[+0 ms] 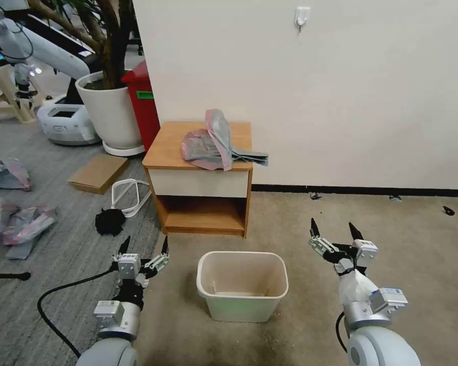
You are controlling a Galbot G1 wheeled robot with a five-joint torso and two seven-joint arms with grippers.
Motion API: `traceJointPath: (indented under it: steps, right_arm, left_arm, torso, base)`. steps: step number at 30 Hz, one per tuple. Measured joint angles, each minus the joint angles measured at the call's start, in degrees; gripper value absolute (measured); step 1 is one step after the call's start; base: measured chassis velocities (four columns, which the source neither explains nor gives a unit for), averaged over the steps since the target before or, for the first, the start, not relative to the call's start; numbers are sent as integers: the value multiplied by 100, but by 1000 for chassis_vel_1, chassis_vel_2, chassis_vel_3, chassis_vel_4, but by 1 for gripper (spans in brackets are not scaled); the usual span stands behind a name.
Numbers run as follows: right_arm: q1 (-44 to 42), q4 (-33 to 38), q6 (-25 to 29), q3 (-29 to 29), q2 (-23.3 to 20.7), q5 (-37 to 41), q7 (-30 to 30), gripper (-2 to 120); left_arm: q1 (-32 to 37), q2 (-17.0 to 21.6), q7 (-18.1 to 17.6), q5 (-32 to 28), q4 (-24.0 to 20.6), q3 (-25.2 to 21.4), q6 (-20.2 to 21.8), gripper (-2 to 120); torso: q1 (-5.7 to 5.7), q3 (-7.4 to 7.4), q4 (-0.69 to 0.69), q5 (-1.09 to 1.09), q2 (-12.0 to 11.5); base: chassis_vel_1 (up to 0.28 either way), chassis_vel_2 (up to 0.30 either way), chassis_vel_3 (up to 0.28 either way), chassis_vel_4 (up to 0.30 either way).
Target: Pick up the garbage bag from the table and place it over the trash can.
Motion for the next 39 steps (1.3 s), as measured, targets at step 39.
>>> traceJointPath:
  steps: [39]
  right_arm:
    - [4157,-1819,-2225,-1147,-260,8049,3659,100]
  left_arm:
    - [333,-257,-11,-37,-100,-425,30,100]
  torso:
    - [1,1,0,-1,0]
  base:
    - [0,0,0,0]
